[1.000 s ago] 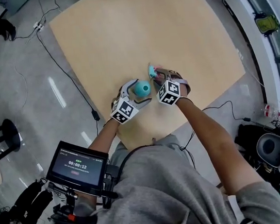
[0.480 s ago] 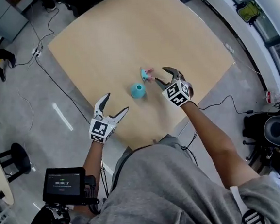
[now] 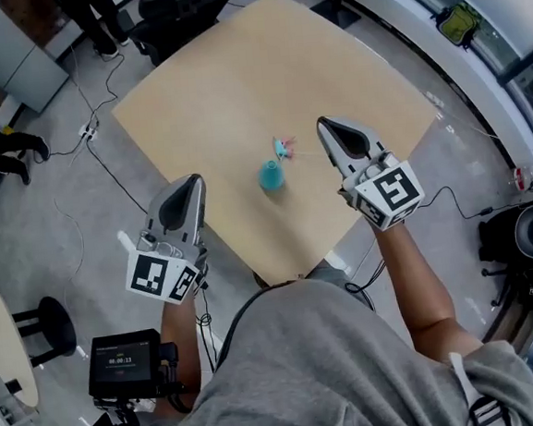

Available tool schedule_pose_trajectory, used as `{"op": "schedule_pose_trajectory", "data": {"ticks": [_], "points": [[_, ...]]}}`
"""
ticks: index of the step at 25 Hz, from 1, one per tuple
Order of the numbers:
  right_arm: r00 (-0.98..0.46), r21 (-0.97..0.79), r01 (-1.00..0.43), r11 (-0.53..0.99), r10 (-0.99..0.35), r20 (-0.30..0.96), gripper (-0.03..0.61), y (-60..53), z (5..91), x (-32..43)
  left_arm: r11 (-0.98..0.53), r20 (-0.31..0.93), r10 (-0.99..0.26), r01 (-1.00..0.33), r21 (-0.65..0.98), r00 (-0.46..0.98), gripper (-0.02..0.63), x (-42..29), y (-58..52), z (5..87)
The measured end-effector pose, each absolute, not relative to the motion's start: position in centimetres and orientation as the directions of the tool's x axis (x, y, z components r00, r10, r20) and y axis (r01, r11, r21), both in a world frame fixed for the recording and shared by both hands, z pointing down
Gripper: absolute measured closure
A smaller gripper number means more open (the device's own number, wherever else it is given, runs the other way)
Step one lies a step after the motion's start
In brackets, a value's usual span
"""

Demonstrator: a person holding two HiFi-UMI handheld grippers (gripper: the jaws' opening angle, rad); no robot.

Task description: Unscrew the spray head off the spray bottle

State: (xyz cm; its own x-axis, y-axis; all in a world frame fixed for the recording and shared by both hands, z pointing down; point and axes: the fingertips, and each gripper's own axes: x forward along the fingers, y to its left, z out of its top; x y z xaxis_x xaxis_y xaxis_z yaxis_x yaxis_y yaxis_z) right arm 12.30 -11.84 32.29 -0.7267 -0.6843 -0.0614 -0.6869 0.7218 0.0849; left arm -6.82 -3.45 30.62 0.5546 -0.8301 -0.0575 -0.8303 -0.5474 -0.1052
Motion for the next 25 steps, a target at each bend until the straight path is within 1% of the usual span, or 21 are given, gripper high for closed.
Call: {"op": "schedule_pose_trajectory", "data": {"ticks": [4, 10, 15, 17, 20, 25], "points": [[-0.776, 0.093, -0.629, 0.772, -0.615, -0.141, 0.572, -6.9, 27.5, 12.5, -0.569, -0.089, -0.807, -0.808, -0.151, 0.584, 0.611, -6.1, -0.2, 26.7], [-0.808, 0.077, -0.583, 0.809, -0.566, -0.165, 0.572, -0.1, 24.6, 13.1, -0.557, -0.131, -0.806, -0.814, -0.164, 0.578, 0.611, -5.3, 5.2, 23.7], [-0.825, 0.047, -0.55, 0.834, -0.534, -0.187, 0.572, 5.6, 24.9, 18.2, -0.507, -0.12, -0.837, -0.839, -0.2, 0.534, 0.611, -0.8, 10.9, 23.4], [-0.829, 0.035, -0.542, 0.839, -0.528, -0.182, 0.572, 7.2, 25.5, 19.7, -0.496, -0.102, -0.849, -0.849, -0.184, 0.518, 0.611, 0.5, 12.2, 24.3], [-0.834, 0.022, -0.539, 0.842, -0.53, -0.156, 0.572, 8.0, 26.0, 19.8, -0.503, -0.073, -0.854, -0.854, -0.13, 0.515, 0.611, 0.9, 12.4, 25.6], [-0.824, -0.003, -0.555, 0.832, -0.551, -0.131, 0.573, 9.4, 26.9, 22.5, -0.531, -0.045, -0.841, -0.838, -0.124, 0.539, 0.611, 3.7, 12.5, 26.4]]}}
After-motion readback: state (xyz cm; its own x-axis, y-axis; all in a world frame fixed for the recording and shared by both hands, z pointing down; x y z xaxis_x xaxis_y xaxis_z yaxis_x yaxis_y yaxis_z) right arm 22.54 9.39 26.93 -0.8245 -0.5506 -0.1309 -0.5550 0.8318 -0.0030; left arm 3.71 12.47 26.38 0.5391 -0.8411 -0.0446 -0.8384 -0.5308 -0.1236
